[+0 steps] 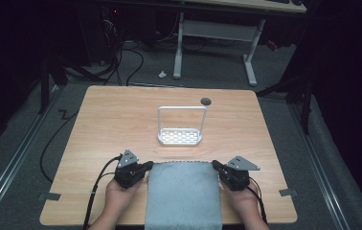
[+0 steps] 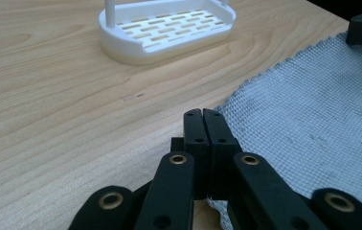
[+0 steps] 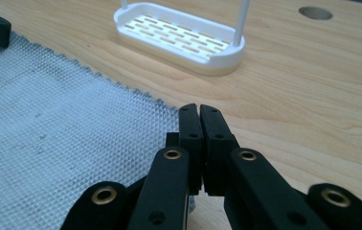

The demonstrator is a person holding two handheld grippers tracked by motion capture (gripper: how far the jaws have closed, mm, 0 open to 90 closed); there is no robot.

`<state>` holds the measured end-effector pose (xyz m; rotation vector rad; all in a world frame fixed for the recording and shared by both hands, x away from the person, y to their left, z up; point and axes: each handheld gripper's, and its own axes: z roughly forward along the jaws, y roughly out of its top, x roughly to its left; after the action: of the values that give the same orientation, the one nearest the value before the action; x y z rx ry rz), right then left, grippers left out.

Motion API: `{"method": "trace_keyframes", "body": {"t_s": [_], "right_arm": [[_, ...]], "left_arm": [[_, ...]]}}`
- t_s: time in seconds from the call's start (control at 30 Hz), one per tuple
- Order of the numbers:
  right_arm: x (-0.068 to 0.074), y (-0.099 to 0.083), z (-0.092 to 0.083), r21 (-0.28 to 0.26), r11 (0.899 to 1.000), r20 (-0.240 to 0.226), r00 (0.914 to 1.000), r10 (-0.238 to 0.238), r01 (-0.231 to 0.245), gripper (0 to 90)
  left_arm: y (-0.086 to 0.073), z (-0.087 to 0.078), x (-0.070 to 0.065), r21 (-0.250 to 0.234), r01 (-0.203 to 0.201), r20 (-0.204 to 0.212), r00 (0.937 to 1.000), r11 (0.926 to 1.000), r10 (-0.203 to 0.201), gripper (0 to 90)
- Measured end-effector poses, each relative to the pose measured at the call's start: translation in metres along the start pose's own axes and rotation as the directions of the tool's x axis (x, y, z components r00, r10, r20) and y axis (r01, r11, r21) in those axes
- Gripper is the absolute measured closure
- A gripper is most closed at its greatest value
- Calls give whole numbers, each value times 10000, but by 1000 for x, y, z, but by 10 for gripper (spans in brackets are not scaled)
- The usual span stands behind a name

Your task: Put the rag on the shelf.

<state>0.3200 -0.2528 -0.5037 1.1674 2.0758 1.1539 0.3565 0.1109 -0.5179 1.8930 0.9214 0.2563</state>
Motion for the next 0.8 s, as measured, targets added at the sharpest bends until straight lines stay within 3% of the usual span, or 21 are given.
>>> {"method": "trace_keyframes", "body": {"t_s": [0.5,0.67,0.8], "right_arm": [[4,22,-24,-1317,9913,97,9999,-64,76,896],[2,34,-27,-1610,9867,182,9997,-176,203,895],[-4,43,-32,-1792,9838,91,10000,2,14,895]], "left_arm": [[23,-19,-12,-1041,-193,-59,9998,9944,188,893],[37,-21,-13,-1303,-351,-42,9994,9908,349,893],[50,-23,-15,-1444,-595,-126,9982,9877,583,893]]}}
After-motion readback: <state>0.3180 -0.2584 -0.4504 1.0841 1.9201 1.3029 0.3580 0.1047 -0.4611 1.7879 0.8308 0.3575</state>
